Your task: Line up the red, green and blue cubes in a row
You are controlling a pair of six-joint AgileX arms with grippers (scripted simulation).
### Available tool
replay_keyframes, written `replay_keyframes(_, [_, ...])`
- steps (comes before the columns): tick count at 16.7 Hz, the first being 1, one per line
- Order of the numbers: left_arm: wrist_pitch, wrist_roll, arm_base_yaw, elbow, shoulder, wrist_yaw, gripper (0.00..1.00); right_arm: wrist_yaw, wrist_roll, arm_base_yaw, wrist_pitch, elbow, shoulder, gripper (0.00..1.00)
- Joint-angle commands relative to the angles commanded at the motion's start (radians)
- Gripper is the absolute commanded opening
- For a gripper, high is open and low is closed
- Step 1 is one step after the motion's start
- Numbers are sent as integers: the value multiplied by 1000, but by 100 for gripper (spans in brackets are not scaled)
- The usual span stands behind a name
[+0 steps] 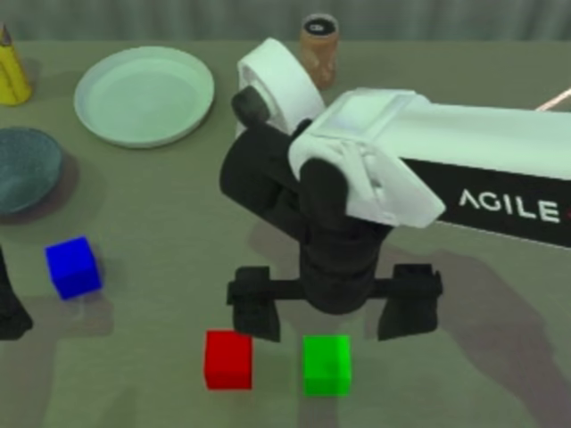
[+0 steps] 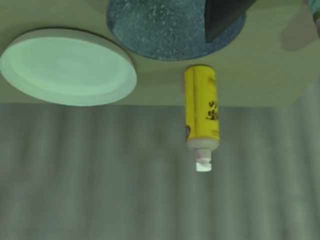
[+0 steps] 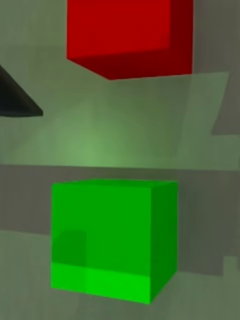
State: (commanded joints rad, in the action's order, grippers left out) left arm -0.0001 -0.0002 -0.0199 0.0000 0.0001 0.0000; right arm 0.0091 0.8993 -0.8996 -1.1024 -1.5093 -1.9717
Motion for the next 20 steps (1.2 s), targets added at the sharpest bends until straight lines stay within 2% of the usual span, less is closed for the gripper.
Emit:
replay_keyframes(3, [-36,40,7,51,51,3,100,25,-37,27,32,47,61,100])
replay_keyframes(6, [-119,133,17,169,181,4,100,71,-118,94,110,158,219,100])
replay_keyframes(9, [-241,266,30,333,397,4,100,119,-229,197,223,328,468,100])
replay_keyframes(12, [-386,418,44,513,680,2,100,152,-362,325,360,549,780,100])
replay_keyframes(16, [-595,631,66,757,1096,-1,100,161,-551,513,561,888,1209,100])
replay_keyframes(20, [-784,827,87,988,1437,-2,100,127,-715,680,762,1184,1567,100])
